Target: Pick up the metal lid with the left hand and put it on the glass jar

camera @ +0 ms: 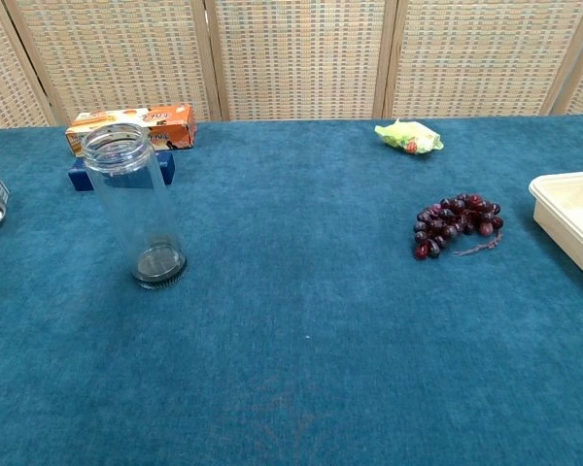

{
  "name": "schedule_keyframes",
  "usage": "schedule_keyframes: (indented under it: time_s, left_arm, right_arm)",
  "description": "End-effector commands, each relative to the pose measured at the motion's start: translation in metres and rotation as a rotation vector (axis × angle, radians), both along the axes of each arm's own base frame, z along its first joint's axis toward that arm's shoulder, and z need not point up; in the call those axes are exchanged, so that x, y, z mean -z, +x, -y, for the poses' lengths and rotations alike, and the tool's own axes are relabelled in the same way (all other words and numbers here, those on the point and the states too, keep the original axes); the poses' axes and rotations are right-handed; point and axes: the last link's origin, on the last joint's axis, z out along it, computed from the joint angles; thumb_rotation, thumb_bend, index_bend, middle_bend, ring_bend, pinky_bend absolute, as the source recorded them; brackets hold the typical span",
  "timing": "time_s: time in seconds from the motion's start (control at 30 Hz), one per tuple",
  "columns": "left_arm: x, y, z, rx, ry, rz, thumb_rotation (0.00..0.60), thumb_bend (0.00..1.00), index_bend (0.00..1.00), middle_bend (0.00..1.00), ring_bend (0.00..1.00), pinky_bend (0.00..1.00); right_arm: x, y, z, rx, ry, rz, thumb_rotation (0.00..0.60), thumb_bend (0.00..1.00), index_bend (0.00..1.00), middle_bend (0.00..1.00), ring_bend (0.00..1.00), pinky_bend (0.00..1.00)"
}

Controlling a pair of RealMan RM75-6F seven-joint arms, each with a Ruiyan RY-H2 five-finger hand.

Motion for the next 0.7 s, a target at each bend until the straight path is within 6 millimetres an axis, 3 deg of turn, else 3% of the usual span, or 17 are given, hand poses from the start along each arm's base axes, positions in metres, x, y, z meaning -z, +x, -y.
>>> schedule_keyframes:
  time_s: [0.03,0.23,0.37,0.5,0.7]
  left_arm:
    - [-0.026,0.043,-0.008,0.121,0.025,0.01,0.6,0.49,0.59,0.0,0.0,0.0]
    - [-0.04,0.102,-0.025,0.212,0.033,0.038,0.6,0.49,0.59,0.0,0.0,0.0]
    - [-0.04,0.13,-0.035,0.229,0.019,0.048,0.6,0.49,0.59,0.0,0.0,0.0]
    - [-0.034,0.145,-0.042,0.221,0.007,0.052,0.6,0.49,0.59,0.0,0.0,0.0]
    - [-0.018,0.153,-0.047,0.207,-0.03,0.053,0.6,0.49,0.59,0.0,0.0,0.0]
  right_arm:
    - [0.0,-0.001,0.0,0.003,0.001,0.0,0.6,0.0,0.03,0.0,0.0,0.0]
    - [0.0,-0.002,0.001,0.009,0.0,-0.001,0.6,0.0,0.03,0.0,0.0,0.0]
    - [0.001,-0.003,0.002,0.013,0.005,-0.003,0.6,0.0,0.03,0.0,0.0,0.0]
    - [0.001,-0.004,0.003,0.016,0.004,-0.004,0.6,0.0,0.03,0.0,0.0,0.0]
    - [0.0,-0.005,0.004,0.023,-0.001,0.0,0.6,0.0,0.03,0.0,0.0,0.0]
